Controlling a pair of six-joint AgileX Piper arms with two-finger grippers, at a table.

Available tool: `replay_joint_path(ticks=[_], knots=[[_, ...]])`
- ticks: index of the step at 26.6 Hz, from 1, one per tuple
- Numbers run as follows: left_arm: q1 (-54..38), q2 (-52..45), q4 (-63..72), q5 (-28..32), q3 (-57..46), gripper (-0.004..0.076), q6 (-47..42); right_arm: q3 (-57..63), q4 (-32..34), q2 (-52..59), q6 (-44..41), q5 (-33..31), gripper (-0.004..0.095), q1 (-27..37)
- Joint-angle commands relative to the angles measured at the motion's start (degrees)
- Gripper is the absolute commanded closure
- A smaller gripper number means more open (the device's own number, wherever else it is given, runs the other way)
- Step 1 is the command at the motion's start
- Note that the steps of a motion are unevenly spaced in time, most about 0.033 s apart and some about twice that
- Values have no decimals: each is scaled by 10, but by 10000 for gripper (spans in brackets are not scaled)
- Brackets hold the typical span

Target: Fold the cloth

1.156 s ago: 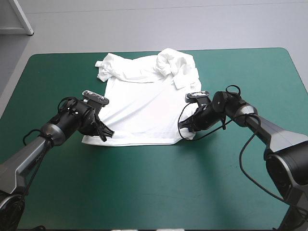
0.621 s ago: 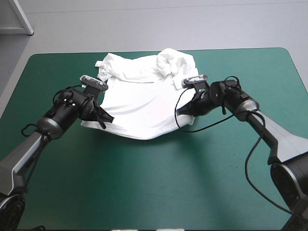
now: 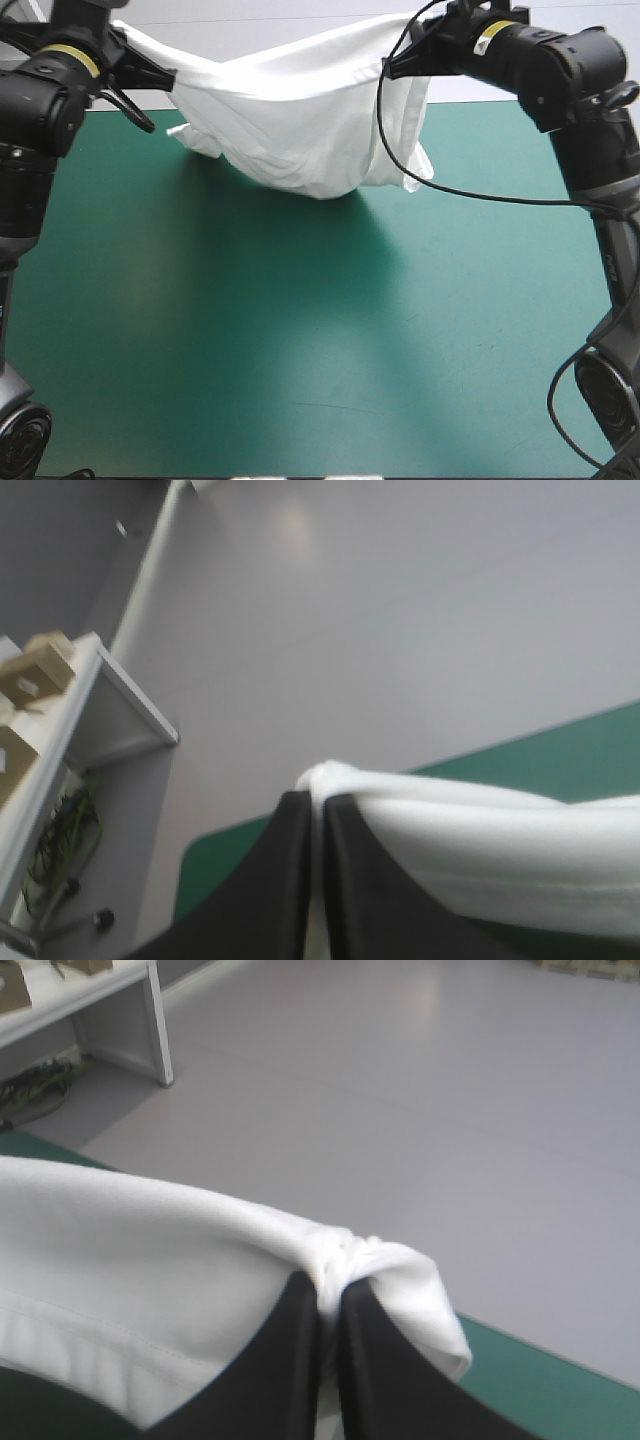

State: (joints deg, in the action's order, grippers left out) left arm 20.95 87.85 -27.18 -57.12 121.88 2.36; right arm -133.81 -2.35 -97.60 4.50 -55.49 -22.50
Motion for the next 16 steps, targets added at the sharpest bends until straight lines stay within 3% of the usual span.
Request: replay_joint_path(ticks=[1,10,16], knots=[[0,-24,-15,25,97,703,38,-100,11,33,19,15,921,1],[0,-24,-7,2,279,703,92,-248,-18,48,51,-13,921,-1],[0,-27,-7,-8,309,703,108,-251,-49,66,77,3,921,-1]])
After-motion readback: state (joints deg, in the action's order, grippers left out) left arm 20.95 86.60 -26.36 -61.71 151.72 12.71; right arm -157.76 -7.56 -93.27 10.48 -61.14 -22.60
